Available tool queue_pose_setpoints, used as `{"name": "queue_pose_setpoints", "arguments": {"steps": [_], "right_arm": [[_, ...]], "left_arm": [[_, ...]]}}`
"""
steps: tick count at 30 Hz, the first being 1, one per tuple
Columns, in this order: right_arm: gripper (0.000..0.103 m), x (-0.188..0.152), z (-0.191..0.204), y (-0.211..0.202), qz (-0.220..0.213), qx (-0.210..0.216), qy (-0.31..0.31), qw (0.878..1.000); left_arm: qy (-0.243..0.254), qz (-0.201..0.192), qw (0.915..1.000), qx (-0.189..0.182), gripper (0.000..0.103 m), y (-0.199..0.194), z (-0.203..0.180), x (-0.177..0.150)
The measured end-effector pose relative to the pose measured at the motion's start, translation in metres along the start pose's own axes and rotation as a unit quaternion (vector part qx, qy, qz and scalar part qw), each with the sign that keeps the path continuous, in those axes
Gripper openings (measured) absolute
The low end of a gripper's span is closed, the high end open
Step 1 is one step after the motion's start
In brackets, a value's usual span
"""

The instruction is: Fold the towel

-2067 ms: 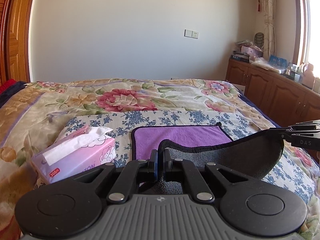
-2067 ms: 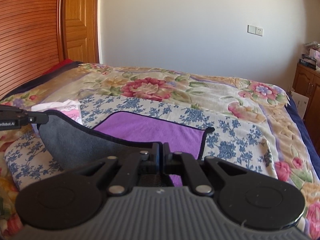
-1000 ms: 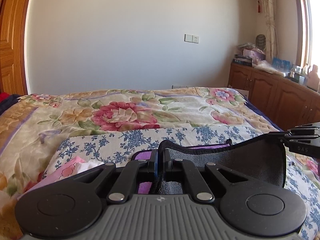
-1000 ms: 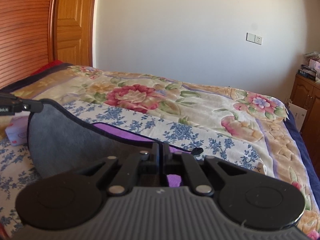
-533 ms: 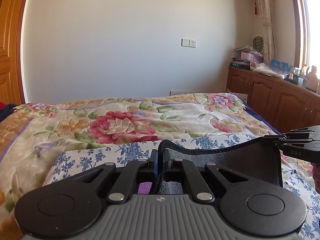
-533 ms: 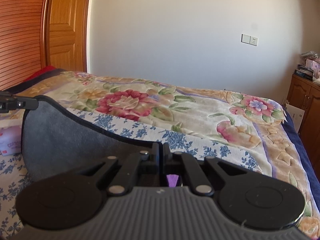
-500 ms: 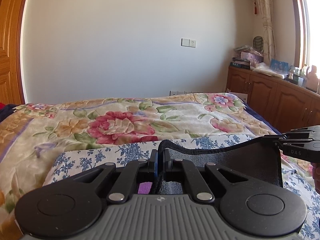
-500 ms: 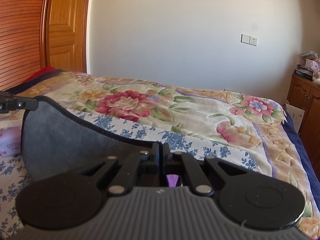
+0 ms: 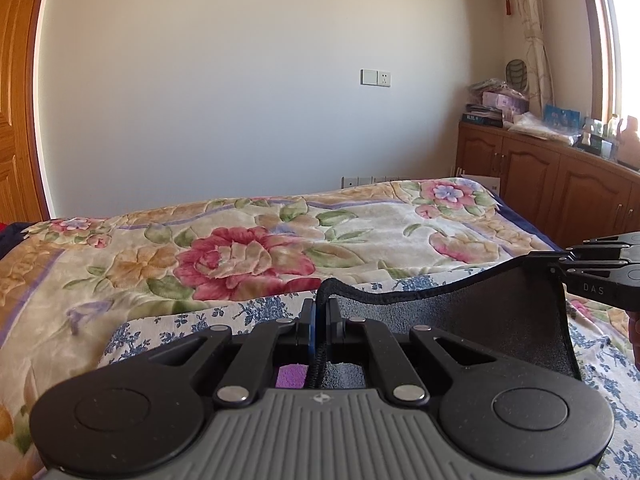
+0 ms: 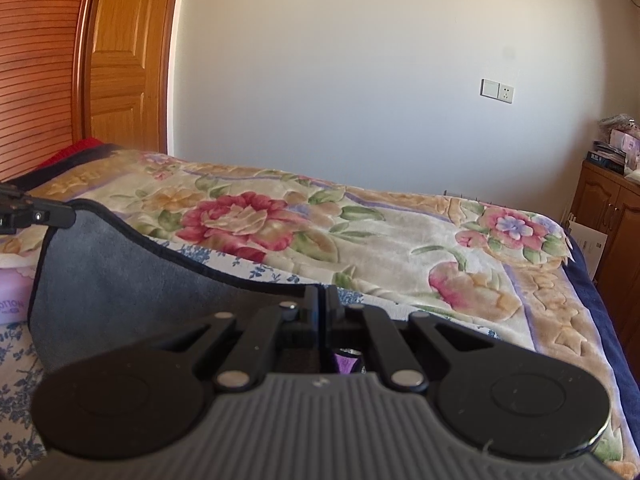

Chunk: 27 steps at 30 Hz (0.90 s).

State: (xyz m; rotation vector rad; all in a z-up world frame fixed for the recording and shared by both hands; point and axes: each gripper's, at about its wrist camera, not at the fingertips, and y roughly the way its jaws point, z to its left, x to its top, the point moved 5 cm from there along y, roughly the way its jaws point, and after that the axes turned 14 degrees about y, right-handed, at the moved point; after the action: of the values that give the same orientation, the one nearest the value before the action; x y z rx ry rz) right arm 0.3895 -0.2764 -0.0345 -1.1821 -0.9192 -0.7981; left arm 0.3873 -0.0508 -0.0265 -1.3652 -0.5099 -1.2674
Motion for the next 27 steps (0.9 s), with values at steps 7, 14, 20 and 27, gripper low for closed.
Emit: {"name": "queue_pose_setpoints", "arguments": {"steps": [7,14,20,27], "right_arm": [[0.004,-0.007,-0.006,0.020,0.015,-0.013,-0.011,1.000],[0.004,-0.015,-0.006,0.035,0.025,-0.019,-0.023,0.999],[0.004,-0.022,-0.007,0.049,0.033,-0.023,-0.027,0.999],[0.004,-0.030,-0.012,0.062,0.045,-0.029,-0.029,0.998]], "left_arm": [[0.006,0.008,0.9999,0.004,0.005,0.018,0.003,-0.003],[0.000,0.023,0.9997,0.011,0.005,0.036,0.009,-0.016],[0.001,0.032,0.9993,0.019,0.005,0.053,0.015,-0.026],[0.003,0.047,0.9987,0.020,0.005,0.073,0.017,-0.036]]}}
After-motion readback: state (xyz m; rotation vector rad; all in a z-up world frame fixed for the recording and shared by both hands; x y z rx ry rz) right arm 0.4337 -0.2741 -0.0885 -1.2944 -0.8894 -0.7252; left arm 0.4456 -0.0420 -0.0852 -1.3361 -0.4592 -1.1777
